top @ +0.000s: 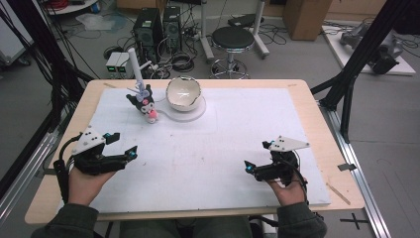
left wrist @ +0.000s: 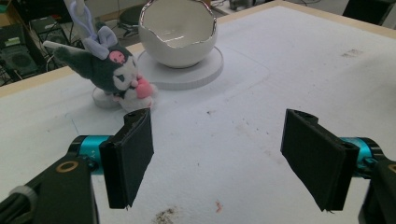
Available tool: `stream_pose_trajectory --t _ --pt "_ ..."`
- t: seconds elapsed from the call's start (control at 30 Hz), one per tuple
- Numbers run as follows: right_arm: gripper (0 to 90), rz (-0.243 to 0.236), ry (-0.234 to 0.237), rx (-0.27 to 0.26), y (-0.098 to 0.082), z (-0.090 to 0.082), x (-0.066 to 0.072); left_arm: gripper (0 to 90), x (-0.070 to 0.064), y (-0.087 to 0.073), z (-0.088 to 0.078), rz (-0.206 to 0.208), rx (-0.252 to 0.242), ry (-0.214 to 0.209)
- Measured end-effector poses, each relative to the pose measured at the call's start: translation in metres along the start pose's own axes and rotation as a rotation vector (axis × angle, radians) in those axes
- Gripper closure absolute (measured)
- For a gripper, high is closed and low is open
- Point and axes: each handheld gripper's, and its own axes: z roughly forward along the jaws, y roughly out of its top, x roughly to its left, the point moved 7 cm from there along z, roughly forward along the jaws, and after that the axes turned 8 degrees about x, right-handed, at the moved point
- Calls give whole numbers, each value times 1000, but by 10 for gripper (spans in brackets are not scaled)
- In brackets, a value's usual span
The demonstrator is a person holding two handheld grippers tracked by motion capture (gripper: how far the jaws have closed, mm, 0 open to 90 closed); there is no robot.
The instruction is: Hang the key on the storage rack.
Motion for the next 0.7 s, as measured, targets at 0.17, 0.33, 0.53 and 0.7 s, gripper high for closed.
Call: stream_pose_trajectory --t 0.17,0.33,0.53,0.7 --pt "48 -4 0 1 0 0 0 257 -2 -3 -1 -1 -3 0" --pt "48 -3 -1 1 0 1 0 257 -6 -7 -2 -7 -7 -4" --pt "48 -3 -4 3 0 1 0 257 -6 -9 -3 1 -3 -1" --pt "48 1 -4 6 -1 1 -1 257 -8 -10 -4 2 -7 -2"
